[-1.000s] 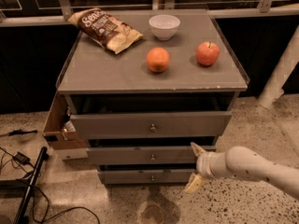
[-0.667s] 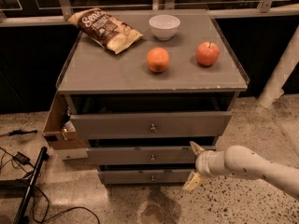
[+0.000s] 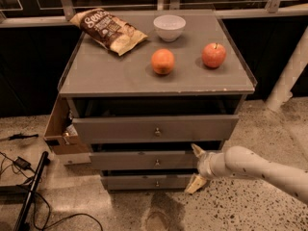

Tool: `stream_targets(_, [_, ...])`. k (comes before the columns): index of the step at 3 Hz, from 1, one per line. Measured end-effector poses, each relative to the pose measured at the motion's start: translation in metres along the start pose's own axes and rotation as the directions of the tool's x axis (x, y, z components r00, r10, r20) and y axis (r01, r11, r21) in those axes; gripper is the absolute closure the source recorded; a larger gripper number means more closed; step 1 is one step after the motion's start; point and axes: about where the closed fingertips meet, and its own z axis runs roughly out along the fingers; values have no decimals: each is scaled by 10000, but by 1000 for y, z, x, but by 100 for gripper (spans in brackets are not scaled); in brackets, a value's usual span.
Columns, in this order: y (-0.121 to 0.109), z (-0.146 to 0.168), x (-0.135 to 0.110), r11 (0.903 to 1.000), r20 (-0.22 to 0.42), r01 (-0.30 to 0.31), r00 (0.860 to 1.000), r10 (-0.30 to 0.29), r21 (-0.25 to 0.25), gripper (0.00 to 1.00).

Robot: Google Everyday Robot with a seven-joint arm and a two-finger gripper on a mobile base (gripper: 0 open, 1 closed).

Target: Open middle drawer

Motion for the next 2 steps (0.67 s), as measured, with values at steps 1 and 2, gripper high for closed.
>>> stream_targets(1, [-13, 21, 1, 9997, -153, 162, 9997, -165, -179, 0])
stream_targets(2, [-22, 35, 1, 9992, -261, 276, 9993, -283, -293, 0])
